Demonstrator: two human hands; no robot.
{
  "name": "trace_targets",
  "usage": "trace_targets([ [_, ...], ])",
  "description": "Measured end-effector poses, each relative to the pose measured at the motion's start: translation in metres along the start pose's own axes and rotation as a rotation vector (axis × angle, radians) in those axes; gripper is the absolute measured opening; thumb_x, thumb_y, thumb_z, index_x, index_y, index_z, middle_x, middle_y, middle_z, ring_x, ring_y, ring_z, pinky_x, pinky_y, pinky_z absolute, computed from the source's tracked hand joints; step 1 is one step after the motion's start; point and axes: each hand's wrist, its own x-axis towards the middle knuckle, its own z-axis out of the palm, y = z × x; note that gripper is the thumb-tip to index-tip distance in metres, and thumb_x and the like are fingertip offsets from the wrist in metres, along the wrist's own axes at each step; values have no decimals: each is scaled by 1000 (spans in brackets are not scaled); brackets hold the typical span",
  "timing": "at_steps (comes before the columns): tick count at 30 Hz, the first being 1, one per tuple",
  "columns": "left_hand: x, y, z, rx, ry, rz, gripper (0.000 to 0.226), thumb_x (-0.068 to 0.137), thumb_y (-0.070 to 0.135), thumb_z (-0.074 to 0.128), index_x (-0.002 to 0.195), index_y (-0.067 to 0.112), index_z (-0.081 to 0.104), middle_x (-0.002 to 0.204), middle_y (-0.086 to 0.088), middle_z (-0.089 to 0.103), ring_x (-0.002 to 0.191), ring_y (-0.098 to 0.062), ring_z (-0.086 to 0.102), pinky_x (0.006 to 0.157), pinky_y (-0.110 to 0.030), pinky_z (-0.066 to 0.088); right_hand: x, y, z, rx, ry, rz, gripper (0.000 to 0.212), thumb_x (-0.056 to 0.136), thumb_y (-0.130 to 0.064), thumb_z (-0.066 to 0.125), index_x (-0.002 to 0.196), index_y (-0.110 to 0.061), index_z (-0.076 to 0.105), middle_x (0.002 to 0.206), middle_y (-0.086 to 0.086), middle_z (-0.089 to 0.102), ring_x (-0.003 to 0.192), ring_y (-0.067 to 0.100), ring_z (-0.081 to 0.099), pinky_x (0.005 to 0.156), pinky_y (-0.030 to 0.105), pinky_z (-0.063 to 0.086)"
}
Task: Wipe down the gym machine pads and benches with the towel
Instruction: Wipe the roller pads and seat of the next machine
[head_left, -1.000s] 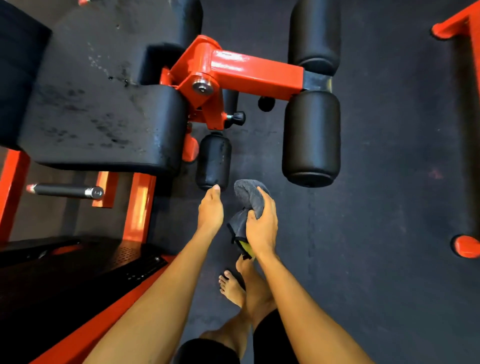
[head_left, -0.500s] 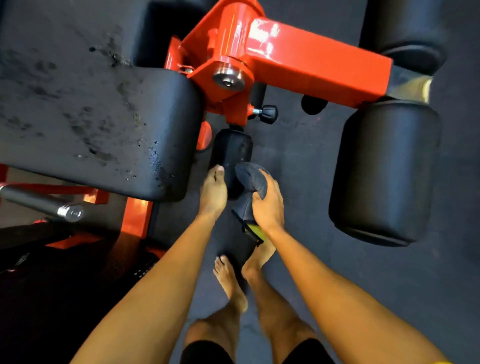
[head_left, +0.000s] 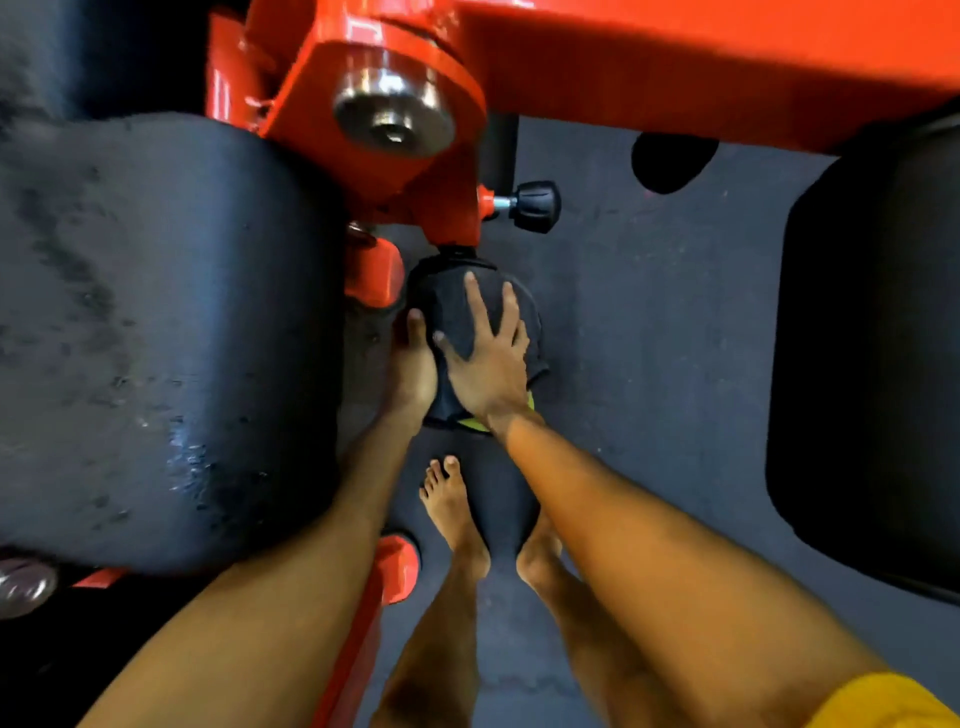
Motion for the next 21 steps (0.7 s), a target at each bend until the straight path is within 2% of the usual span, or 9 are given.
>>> trace_targets([
  [4,-2,-2,6,-76,-34,-13,48,111,34,37,152,9,42,155,-10,45,144,-23,41,115,-28,29,33,-11,-7,9,32,82,73,99,-63,52,160,-50,15,173,-5,-4,153,49,8,117,67,27],
  [7,1,-3,4,-52,-19,44,44,112,22,37,151,2,38,154,-9,43,143,-20,39,102,-10,25,14,-9,10,29,175,21,66,101,-50,57,160,-44,27,172,-3,7,153,44,15,119,62,30],
  [8,4,-5,3,-65,-23,44,44,112,19,36,151,-1,38,152,-8,43,141,-19,39,103,-8,23,-4,-2,19,22,237,-27,64,100,-40,61,158,-42,33,172,-3,11,154,42,17,119,60,31],
  [10,9,-9,0,-128,-76,8,48,112,23,33,153,-2,33,157,-7,36,147,-21,34,118,-18,18,-50,18,43,4,284,-79,68,95,-24,66,155,-41,39,172,-7,11,156,36,15,121,57,30],
  [11,8,-8,-2,-132,-91,-14,49,113,26,32,155,1,31,161,-8,33,150,-22,29,119,-20,17,-73,28,54,16,267,-69,71,94,-19,67,154,-43,39,172,-12,7,158,33,10,122,55,30],
  [14,4,-3,-4,-181,-33,-7,46,112,18,32,154,0,28,162,-12,30,153,-22,24,107,-13,20,-99,41,67,116,233,-9,71,96,-14,65,153,-47,38,170,-20,1,159,24,4,123,50,31],
  [17,2,-2,-1,-213,-51,5,45,112,17,32,153,-2,29,161,-14,31,152,-24,26,108,-16,23,-52,24,51,115,312,-26,67,94,-14,63,152,-41,44,170,-7,17,157,33,14,122,57,30],
  [19,7,-6,7,-190,-38,15,52,112,37,35,154,6,37,159,-8,38,148,-22,35,111,-17,27,-3,2,29,84,317,-11,61,97,-23,63,153,-38,44,168,-2,23,154,39,18,122,59,28],
  [21,7,-10,13,-169,-46,13,84,94,79,33,154,21,42,160,0,41,147,-19,38,123,-36,27,38,-10,11,22,295,-20,58,100,-34,61,155,-32,43,168,1,25,153,42,19,122,58,25],
])
